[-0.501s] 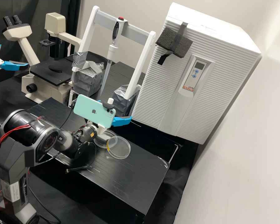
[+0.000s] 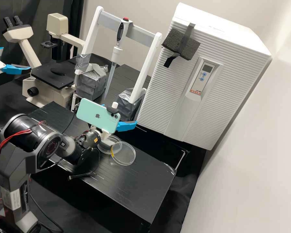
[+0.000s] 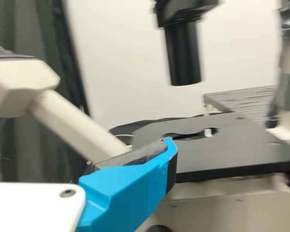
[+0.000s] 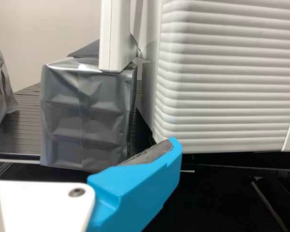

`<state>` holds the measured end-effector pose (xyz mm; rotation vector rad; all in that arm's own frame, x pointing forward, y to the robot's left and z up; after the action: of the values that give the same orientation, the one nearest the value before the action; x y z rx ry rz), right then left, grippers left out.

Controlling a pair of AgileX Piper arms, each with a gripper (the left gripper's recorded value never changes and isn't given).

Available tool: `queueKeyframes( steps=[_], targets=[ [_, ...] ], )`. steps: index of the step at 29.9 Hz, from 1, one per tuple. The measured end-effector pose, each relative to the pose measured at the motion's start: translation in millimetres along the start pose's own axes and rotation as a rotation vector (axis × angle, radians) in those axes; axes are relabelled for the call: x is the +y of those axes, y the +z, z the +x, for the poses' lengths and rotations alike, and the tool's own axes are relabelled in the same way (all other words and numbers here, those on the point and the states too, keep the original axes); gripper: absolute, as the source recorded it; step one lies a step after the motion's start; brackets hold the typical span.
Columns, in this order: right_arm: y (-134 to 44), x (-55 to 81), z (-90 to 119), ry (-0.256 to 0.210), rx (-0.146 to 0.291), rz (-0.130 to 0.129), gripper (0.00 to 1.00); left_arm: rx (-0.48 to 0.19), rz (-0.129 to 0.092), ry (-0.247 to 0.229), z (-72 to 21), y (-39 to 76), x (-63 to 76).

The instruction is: Open the bottle

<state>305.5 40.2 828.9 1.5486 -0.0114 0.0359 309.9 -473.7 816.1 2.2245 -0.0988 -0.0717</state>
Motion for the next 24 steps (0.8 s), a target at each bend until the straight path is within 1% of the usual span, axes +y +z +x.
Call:
queueKeyframes(
  steps=[1,3,5,6,7,8,9,10,13,16,18,21,24],
  targets=[
    [0.0,0.0,0,0.0,0.0,0.0,1.0,-0.026,-0.006,-0.004,0.0,5.1,-0.7],
    [0.0,0.0,0,0.0,0.0,0.0,1.0,-0.093,-0.014,-0.008,-0.4,19.4,-2.1],
    [0.0,0.0,0,0.0,0.0,0.0,1.0,-0.154,-0.018,-0.013,-1.4,31.8,-3.3],
    [0.0,0.0,0,0.0,0.0,0.0,1.0,-0.204,-0.024,-0.015,-2.5,40.3,-3.9],
    [0.0,0.0,0,0.0,0.0,0.0,1.0,-0.222,-0.03,-0.015,-3.0,44.0,-4.1],
    [0.0,0.0,0,0.0,0.0,0.0,1.0,-0.275,-0.032,-0.019,-4.6,53.0,-4.9],
    [0.0,0.0,0,0.0,0.0,0.0,1.0,-0.312,-0.032,-0.022,-5.8,59.1,-5.8],
    [0.0,0.0,0,0.0,0.0,0.0,1.0,-0.34,-0.033,-0.021,-6.6,63.5,-6.7],
    [0.0,0.0,0,0.0,0.0,0.0,1.0,-0.423,-0.036,-0.045,-9.4,76.6,-12.2],
    [0.0,0.0,0,0.0,0.0,0.0,1.0,-0.487,-0.035,-0.081,-11.3,84.4,-19.3],
    [0.0,0.0,0,0.0,0.0,0.0,1.0,-0.534,-0.029,-0.105,-13.6,89.0,-23.3],
    [0.0,0.0,0,0.0,0.0,0.0,1.0,-0.57,-0.011,-0.124,-15.4,91.7,-27.8],
    [0.0,0.0,0,0.0,0.0,0.0,1.0,-0.583,-0.005,-0.143,-17.5,92.0,-32.4]
  ],
)
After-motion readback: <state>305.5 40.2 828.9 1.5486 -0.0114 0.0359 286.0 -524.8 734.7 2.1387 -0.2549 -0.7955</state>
